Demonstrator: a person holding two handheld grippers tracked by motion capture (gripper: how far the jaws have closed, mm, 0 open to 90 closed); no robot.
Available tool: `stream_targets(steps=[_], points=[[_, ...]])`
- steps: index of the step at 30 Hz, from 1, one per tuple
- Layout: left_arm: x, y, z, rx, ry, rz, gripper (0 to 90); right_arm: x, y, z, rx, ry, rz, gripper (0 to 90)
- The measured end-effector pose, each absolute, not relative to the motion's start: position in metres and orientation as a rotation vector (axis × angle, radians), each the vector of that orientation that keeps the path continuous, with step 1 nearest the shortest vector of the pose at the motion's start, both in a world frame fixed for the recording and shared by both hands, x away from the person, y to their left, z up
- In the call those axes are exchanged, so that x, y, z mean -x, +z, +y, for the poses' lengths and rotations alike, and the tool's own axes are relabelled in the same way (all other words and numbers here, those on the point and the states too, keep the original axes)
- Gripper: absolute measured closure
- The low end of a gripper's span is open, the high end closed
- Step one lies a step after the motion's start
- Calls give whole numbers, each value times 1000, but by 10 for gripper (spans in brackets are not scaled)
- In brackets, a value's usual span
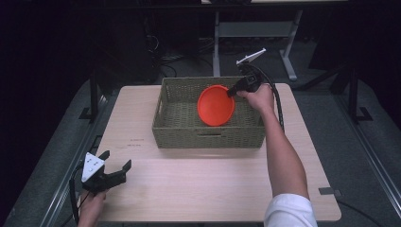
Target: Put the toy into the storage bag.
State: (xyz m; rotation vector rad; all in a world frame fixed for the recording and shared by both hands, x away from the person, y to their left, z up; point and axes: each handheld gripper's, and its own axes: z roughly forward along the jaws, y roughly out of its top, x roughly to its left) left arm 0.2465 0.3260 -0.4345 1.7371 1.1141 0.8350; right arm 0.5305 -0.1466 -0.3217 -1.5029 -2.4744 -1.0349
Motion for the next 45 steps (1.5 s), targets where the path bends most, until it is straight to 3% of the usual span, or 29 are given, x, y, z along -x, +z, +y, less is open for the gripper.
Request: stream_targets(steps=[45], points=[[-246,-435,326,-1745,836,1113,127,-542,-363,-135,1540,-844,-2442,802]])
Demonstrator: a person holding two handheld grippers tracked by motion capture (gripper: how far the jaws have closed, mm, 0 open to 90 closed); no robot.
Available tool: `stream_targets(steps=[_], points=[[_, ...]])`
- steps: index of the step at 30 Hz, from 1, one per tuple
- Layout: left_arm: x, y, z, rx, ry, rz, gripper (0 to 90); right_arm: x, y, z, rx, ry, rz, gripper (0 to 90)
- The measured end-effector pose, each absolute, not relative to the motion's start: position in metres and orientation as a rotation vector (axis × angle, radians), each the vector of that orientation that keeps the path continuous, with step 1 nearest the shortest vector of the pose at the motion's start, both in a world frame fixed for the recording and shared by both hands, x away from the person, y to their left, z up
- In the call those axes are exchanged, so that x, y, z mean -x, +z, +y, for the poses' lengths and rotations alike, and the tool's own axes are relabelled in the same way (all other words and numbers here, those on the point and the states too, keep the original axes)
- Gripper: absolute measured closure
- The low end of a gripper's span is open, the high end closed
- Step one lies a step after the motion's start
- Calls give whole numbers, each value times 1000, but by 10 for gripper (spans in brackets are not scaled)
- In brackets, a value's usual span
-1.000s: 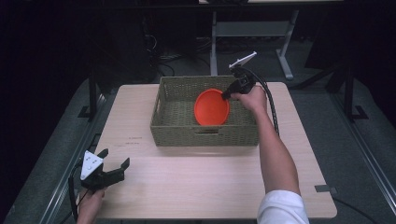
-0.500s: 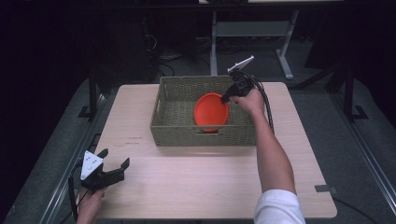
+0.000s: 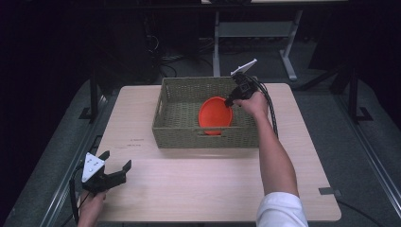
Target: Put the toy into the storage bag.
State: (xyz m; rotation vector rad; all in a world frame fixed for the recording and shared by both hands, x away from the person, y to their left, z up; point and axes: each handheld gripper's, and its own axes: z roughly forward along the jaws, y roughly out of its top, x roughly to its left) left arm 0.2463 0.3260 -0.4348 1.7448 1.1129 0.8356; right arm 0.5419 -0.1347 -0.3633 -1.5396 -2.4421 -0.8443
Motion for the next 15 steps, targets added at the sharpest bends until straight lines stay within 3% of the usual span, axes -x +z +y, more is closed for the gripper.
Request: stream_targets(steps=[15], points=[[-247,-435,325,-1749,835,1113,126,-542,-364,-136,1583,-775,-2447,677]])
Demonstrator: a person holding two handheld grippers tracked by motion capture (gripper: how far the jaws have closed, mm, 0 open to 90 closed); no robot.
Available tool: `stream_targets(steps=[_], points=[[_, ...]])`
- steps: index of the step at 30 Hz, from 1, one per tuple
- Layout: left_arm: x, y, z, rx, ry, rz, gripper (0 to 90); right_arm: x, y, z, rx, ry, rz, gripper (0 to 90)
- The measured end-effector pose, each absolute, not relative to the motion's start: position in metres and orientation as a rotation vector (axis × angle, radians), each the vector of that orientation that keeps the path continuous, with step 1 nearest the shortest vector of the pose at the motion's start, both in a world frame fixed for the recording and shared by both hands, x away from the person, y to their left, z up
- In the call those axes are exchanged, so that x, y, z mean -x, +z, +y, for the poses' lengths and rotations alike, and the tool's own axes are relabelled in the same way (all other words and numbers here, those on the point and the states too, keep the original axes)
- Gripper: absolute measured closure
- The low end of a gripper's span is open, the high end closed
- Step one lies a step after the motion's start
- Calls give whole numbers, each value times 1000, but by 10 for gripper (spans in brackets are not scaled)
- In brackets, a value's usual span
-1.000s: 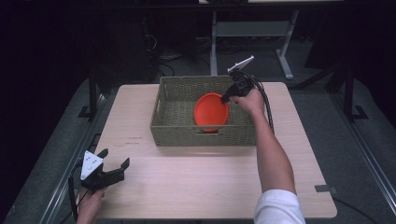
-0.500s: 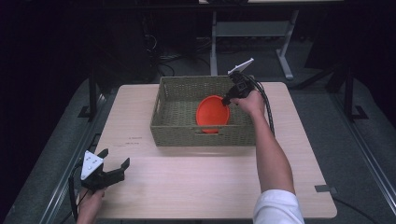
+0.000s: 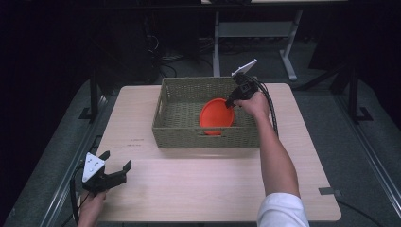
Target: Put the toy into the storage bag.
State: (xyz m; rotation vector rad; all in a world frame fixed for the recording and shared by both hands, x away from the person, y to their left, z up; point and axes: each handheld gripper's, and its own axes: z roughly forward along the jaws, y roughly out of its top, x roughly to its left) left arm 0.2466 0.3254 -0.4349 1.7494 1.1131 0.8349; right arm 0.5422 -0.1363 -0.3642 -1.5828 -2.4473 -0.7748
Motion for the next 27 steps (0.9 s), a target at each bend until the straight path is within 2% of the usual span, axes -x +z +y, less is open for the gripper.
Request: stream_targets(steps=[27], points=[[-248,-435,324,-1760,826,1112,127,-535,-352,-137,1538,-847,-2435,554]])
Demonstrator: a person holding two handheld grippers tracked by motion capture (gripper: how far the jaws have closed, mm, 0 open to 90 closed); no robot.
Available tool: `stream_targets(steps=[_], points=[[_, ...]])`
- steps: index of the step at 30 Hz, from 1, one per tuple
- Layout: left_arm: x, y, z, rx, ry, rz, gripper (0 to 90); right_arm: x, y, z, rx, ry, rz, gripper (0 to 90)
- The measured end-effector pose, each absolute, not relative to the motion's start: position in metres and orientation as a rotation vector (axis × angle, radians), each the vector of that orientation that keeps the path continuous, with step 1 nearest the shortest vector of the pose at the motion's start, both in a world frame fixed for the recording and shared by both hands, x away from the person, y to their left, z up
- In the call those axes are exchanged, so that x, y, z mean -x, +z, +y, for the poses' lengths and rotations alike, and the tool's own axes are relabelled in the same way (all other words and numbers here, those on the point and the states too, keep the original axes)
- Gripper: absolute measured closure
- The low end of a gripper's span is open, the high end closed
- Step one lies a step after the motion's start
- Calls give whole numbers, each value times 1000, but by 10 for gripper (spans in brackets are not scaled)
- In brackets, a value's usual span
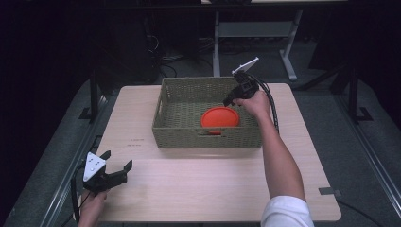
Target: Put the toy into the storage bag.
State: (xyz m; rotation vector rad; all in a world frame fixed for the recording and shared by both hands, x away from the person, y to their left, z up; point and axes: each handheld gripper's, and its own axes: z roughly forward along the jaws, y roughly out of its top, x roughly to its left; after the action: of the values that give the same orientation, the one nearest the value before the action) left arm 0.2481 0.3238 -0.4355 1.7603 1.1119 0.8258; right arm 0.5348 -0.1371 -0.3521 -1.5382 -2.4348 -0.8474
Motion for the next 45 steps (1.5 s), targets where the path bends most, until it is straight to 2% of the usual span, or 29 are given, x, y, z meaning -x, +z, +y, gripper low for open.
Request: stream_targets(steps=[9,28,45], points=[[-247,-435,325,-1754,827,1116,127,-530,-345,-136,1504,-914,-2401,466],[-247,-436,324,-1766,830,1111,126,-513,-326,-131,1420,-981,-2429,374],[-247,-436,323,-1771,828,1112,127,-485,-318,-155,1399,-1068,-2398,318]])
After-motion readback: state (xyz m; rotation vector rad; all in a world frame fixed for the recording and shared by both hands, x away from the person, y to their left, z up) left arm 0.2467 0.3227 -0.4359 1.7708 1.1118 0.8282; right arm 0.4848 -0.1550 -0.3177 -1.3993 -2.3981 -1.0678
